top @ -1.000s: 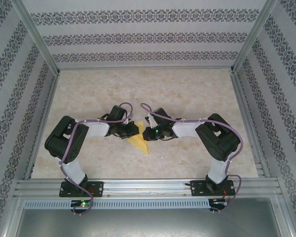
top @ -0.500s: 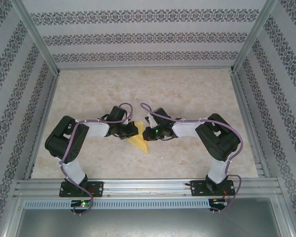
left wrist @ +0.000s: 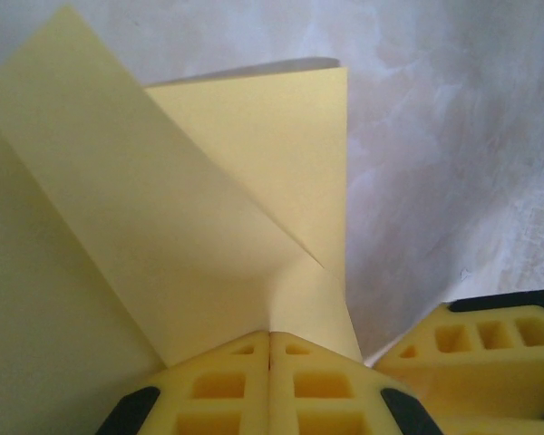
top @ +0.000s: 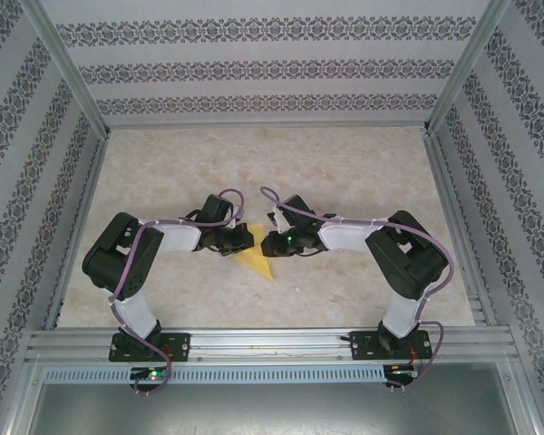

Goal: Fold a paper plane with a square sheet of paper (fold left side to right side)
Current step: Fourth fold the wing at the center of the table.

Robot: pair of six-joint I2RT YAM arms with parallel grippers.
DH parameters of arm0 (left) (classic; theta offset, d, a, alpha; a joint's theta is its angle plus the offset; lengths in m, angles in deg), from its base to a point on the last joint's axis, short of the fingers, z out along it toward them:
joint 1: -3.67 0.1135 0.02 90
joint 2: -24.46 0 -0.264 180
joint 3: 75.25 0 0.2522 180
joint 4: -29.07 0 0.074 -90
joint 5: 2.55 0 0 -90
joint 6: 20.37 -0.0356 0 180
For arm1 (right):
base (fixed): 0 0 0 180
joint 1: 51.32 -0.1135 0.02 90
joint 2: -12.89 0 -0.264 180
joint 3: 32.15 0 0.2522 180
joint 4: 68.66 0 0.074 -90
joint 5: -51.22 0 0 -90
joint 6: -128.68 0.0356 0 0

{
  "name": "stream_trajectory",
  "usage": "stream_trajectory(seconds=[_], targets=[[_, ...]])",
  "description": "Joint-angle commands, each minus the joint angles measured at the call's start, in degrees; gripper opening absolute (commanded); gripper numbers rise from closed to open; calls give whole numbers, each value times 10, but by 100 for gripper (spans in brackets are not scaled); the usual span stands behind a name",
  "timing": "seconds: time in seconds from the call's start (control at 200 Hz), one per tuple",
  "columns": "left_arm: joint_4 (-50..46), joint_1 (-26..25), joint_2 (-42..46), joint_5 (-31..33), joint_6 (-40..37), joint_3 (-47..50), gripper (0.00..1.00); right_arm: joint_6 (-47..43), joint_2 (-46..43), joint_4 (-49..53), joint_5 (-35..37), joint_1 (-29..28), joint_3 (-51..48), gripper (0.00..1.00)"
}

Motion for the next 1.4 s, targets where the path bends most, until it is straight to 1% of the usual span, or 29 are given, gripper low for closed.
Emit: stream_trajectory(seconds=[0.0, 0.105, 0.2, 0.4, 0.48, 0.724, 1.394], targets=[[-37, -7, -17, 36, -13, 22, 0, -2, -38, 13, -8, 9, 13, 29], [-37, -7, -16, 37, -13, 21, 0, 2, -60, 10, -24, 17, 4, 34], [-36, -7, -16, 37, -12, 20, 0, 9, -75, 10, -45, 21, -8, 34], [-39, -7, -13, 38, -13, 18, 0, 63, -76, -39, -140, 8, -43, 6], [-40, -7, -12, 38, -14, 17, 0, 78, -69, -54, -155, -3, -54, 0], [-42, -7, -12, 39, -14, 16, 0, 94, -44, -84, -158, -20, -82, 0], [-55, -6, -11, 42, -20, 11, 0, 98, -22, -91, -137, -30, -124, 0]])
